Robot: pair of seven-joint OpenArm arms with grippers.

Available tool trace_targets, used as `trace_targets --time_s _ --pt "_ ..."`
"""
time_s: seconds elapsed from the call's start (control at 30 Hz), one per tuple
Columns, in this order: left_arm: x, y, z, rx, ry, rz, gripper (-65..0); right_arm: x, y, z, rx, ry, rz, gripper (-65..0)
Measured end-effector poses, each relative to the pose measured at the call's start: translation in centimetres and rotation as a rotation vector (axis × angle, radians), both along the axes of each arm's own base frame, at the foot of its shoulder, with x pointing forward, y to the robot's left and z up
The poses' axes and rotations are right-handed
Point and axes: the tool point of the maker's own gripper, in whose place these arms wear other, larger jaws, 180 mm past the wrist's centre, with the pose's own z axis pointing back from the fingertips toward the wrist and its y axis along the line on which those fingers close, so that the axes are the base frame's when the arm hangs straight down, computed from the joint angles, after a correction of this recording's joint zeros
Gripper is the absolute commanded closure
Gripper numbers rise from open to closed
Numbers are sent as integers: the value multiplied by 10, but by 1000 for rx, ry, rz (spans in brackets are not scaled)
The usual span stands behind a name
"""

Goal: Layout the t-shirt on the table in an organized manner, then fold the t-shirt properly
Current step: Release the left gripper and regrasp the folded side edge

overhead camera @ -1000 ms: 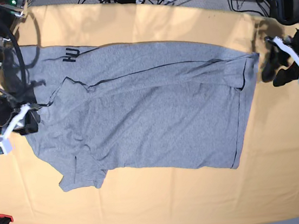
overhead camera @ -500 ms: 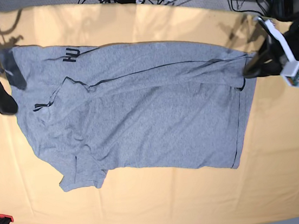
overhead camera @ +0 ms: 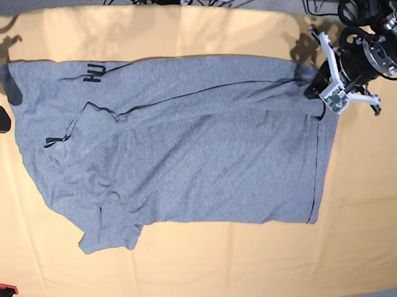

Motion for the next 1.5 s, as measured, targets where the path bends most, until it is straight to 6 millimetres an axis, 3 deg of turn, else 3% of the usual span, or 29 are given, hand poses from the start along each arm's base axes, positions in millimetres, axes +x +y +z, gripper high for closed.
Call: trace_targets --time_s 0.07,0.17,0.23,0.47,0.73,0.87,1.1,1.23,1.33,1.43,1.5 --pt "6 1 1 -30 -19 27 0 0 0 0 0 0 0 0" --pt "9 8 -5 -32 -4 57 -261 0 0 0 2 0 -1 0" --pt "13 14 -6 -13 2 71 -336 0 0 0 2 0 -1 0" --pt "26 23 -4 -2 -12 78 -336 0 0 0 2 0 -1 0" --pt "11 15 -39 35 93 38 -333 0 1 0 4 -2 0 0" --pt "8 11 -44 42 105 22 -323 0 1 0 4 -2 0 0" --pt "19 19 -41 59 55 81 -98 0 1 0 5 -2 0 0" --pt "31 32 -38 83 11 174 -45 0 1 0 5 -2 1 0" --pt "31 31 -38 78 11 171 0 0 1 0 5 -2 1 0" --pt "23 23 -40 76 33 91 -15 0 1 0 4 -2 0 0" --pt "13 14 -43 58 72 28 -117 0 1 0 5 -2 1 0"
